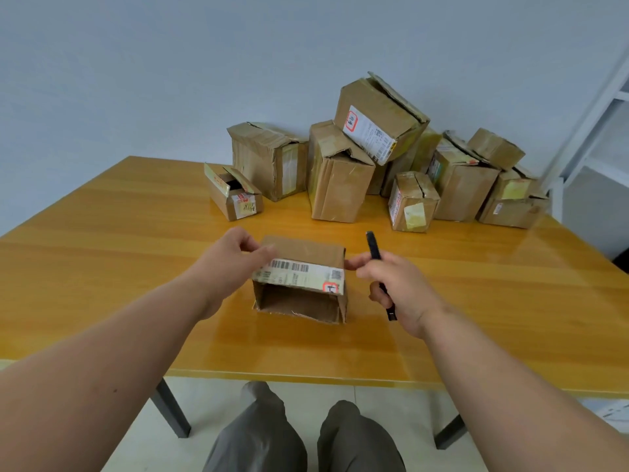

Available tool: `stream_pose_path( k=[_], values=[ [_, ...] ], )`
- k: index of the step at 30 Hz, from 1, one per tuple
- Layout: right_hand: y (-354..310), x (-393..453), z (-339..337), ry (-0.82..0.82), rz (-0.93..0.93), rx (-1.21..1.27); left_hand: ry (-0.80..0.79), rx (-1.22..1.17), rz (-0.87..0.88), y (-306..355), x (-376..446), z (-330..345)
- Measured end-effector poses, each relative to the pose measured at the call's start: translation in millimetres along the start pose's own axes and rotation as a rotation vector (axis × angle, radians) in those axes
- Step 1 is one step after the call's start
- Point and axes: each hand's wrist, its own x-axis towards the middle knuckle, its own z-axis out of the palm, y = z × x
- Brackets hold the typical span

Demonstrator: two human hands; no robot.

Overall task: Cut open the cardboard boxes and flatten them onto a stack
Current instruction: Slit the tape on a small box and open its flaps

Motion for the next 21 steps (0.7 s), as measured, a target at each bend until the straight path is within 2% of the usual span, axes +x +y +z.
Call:
stream_pose_path(
  k=[2,6,9,11,13,21],
  values=[
    [-2.4,1.7,1.3,0.062,0.051,0.005,0.019,0.045,0.046,1.6,0.3,2.7],
    [-9.5,2.0,5.9,-0.038,0.187,-0.208,-0.159,0.037,0.028,8.9,-1.5,-1.4],
    [-15.0,0.4,2.3,-0.025,0.077,-0.102,-0.162,0.031,0.102,16.8,-4.7,-5.7],
    [-16.5,1.8,-2.0,0.024,-0.04,-0.06,-0.077,0.063,0.21,20.5,-6.1,-7.8],
    [-15.2,4.2,-3.4,0.075,-0.129,-0.14,0.0,0.111,0.291,19.2,-6.1,-7.9],
    [-10.8,1.0,-0.9,0.07,-0.151,-0.273,-0.043,0.599,0.362,12.1,-2.1,7.3]
  ],
)
